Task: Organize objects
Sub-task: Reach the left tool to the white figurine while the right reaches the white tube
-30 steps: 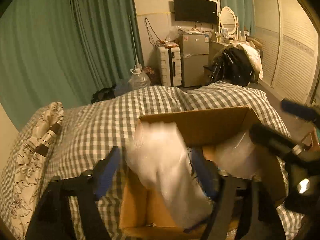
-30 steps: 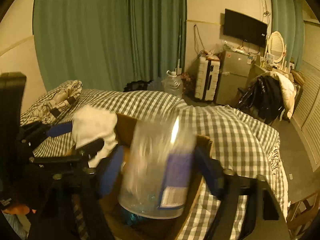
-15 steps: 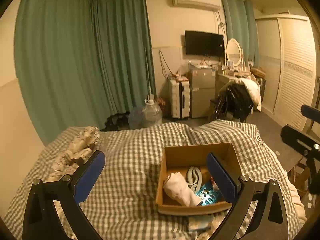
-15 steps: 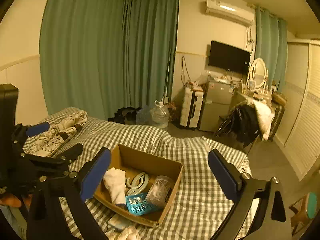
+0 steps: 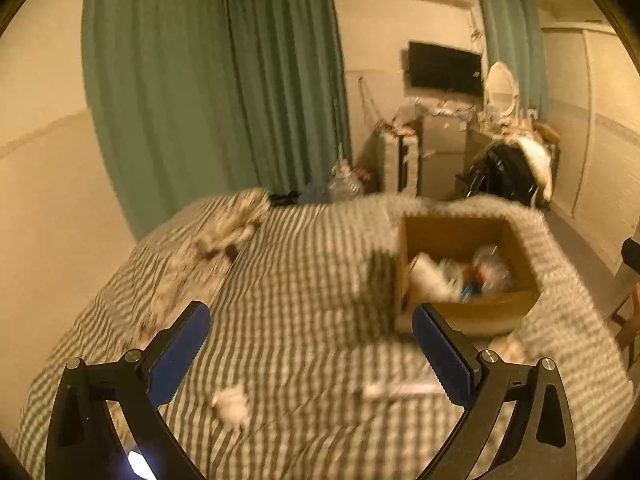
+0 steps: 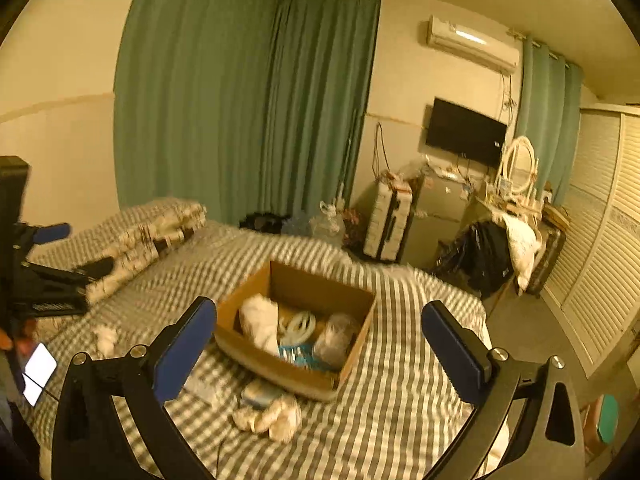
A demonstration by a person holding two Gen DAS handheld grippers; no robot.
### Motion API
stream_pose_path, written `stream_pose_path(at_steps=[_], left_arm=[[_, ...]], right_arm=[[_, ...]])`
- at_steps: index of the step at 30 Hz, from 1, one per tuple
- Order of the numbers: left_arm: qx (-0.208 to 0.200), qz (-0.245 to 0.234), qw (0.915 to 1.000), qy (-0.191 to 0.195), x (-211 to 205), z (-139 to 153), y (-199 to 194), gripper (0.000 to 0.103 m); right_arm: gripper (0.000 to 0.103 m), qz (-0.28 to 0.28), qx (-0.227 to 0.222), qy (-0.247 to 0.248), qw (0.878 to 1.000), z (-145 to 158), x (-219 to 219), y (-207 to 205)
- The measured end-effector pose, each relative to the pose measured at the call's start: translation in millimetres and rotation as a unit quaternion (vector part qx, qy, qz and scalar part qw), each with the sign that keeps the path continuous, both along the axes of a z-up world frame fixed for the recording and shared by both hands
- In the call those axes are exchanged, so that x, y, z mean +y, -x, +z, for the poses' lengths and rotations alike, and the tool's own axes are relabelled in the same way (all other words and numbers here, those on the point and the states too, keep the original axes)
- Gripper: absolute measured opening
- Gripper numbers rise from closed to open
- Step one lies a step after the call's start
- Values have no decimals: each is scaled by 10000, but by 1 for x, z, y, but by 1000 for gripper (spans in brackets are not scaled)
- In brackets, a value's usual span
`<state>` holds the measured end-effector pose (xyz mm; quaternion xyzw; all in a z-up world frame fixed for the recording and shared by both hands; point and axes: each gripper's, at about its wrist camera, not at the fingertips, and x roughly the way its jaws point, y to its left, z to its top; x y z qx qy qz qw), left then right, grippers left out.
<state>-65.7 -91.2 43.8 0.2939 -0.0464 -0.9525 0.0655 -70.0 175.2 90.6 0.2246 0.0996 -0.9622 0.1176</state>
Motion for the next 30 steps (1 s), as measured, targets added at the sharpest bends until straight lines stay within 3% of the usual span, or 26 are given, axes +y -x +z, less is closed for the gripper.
stream_pose_path(at_steps=[8,15,20,26,30], left_arm=[[-653,917,9927,-431,-63,-99,-23,103],[-1086,1269,9850,-440,-102,-158,-9,103],[-1246,1277,9829,-466,-128,-186,11,103],[-1516,1173,9809,-323,-144,-214,36,103],[-1654,1065,9797,-397,-152,-230,49,101]], right_arm=[[103,-182,-848,-139,9961,-97,-6,16],[103,-197,-1342,-265,9904,-146,-32,42],[103,376,-1424,-318,9886,-159,-69,53],[102,1181,-1831,-688,9735,-193,-129,71],[100,1526,-1979,-608,9664,-202,-155,80]])
